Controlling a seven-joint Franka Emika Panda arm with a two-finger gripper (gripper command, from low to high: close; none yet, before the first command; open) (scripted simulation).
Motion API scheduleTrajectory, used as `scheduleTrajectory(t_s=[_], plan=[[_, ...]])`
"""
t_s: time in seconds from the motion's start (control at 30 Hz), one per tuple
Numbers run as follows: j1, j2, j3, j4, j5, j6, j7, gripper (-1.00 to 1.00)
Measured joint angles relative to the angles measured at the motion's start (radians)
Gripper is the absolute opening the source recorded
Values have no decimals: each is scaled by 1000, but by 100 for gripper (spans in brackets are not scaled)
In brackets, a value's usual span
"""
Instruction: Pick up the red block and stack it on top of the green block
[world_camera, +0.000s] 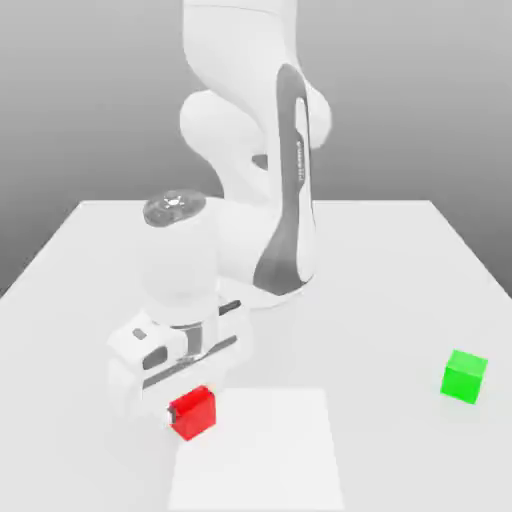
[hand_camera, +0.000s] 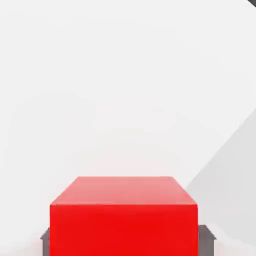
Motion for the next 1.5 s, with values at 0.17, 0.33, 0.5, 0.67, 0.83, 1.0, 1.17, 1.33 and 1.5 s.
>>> scheduleTrajectory(t_s=[0.17,0.33,0.5,0.67,0.83,1.0,1.17,1.33,1.5], plan=[[51,-49,-69,-10,-84,-31,63,-100],[99,-151,-157,-28,-258,-100,190,-100],[90,-232,-178,-43,-359,-168,263,-100],[109,-225,-73,-29,-333,-222,106,-100],[296,-195,37,8,-294,-273,-169,-100],[443,-194,137,42,-291,-312,-437,-100],[600,-225,223,71,-323,-336,-683,-100],[767,-224,259,95,-366,-305,-866,-100],[740,-96,237,102,-363,-180,-884,-100]])
